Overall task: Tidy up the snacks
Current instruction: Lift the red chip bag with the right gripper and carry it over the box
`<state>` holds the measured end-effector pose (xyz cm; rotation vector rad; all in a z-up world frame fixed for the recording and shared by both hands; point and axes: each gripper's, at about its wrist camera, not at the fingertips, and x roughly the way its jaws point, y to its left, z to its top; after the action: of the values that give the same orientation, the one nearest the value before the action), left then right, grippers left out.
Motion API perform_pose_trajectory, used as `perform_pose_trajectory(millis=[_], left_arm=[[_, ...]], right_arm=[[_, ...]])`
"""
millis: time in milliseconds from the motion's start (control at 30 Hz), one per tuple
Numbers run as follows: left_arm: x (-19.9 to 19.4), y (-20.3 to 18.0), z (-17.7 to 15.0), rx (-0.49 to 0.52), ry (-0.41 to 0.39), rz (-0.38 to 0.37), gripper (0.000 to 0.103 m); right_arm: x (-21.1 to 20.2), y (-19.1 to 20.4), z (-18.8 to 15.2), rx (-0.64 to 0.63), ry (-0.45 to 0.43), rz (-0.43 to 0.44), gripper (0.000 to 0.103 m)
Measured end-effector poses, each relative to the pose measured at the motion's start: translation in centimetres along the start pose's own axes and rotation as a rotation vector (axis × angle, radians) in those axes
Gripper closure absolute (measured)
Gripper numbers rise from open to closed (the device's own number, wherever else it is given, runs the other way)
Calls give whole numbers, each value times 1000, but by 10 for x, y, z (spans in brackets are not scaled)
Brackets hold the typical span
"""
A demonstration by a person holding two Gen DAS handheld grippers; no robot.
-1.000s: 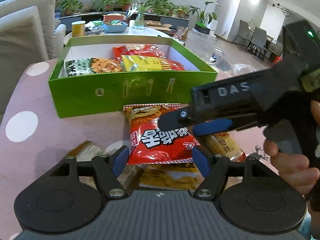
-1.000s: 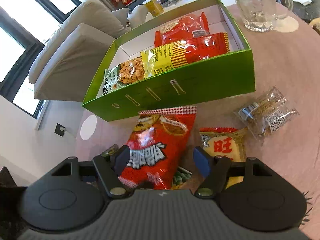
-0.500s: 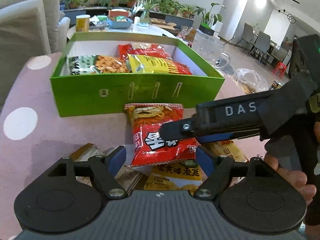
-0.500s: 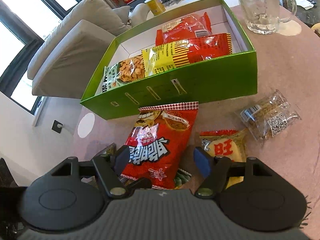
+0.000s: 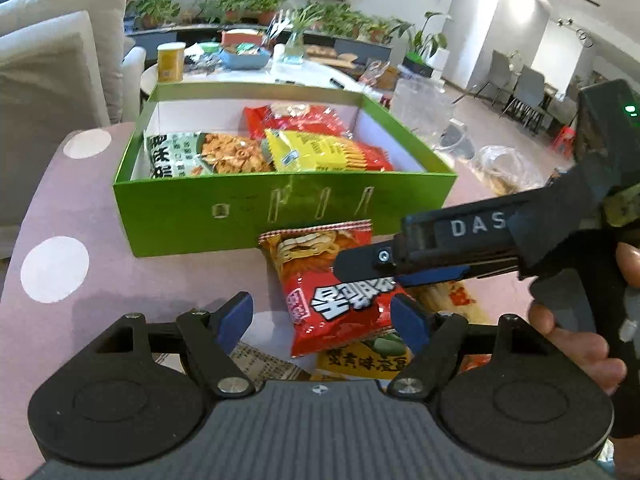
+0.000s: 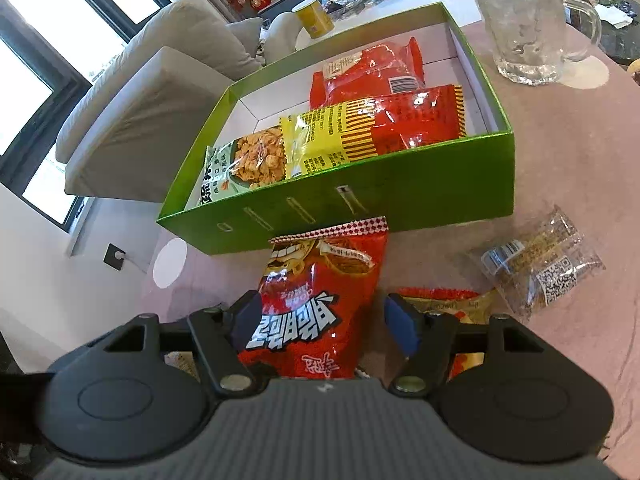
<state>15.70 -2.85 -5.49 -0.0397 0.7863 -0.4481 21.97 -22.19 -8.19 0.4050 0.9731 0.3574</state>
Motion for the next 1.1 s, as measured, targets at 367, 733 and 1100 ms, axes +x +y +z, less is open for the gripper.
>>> perform_pose_trajectory(millis=[367, 733, 1100], left_arm=[[21, -18, 0, 44, 41, -6, 44], [-46, -43, 7, 130, -133, 27, 45], [-85, -46, 37, 188, -251, 97, 44]], right_arm=[[9, 12, -5, -96, 0, -26, 79], [-46, 43, -14, -185, -135, 14, 80], [-73, 78, 7, -289, -256, 61, 80]])
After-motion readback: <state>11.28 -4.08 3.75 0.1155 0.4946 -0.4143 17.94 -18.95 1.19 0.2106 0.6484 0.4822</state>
